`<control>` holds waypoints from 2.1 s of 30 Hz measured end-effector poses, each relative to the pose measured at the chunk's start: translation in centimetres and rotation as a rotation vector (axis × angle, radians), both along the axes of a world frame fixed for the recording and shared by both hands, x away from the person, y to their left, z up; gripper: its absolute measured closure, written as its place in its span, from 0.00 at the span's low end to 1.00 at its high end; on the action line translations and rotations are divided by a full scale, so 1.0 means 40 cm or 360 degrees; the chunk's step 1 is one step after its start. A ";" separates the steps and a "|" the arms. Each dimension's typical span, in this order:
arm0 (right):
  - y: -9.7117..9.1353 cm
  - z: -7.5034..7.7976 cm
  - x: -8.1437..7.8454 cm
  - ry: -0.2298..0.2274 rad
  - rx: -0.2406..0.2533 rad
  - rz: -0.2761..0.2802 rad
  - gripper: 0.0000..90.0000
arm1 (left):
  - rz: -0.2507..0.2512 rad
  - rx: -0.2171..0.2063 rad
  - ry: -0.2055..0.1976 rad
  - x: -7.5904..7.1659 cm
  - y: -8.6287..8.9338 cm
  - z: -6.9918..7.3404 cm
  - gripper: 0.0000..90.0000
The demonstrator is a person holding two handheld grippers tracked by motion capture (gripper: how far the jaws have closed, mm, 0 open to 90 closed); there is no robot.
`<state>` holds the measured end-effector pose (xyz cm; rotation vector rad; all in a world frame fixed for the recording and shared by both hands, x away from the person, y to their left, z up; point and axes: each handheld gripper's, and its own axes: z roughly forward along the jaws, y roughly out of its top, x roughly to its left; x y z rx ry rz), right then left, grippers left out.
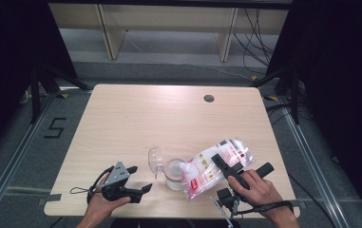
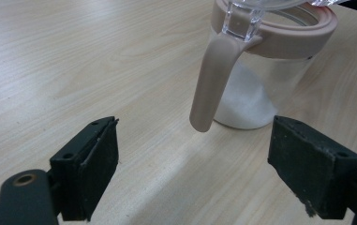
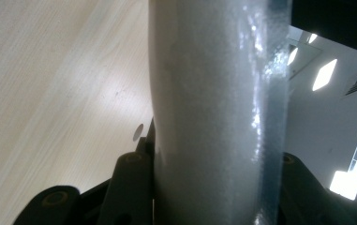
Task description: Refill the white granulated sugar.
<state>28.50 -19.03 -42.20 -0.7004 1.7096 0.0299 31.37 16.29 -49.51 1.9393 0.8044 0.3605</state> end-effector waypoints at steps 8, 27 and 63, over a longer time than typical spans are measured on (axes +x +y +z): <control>0.004 0.001 -0.002 0.0005 -0.0009 0.0005 0.74 | -0.0006 -0.0005 0.0002 0.000 0.000 -0.001 0.18; 0.005 0.000 -0.001 0.0009 -0.0035 0.0017 0.76 | -0.0002 0.0001 -0.0001 0.000 0.000 0.000 0.18; 0.001 0.001 -0.006 0.0016 -0.0023 0.0015 0.77 | -0.0007 -0.0004 0.0002 0.001 0.000 -0.001 0.18</control>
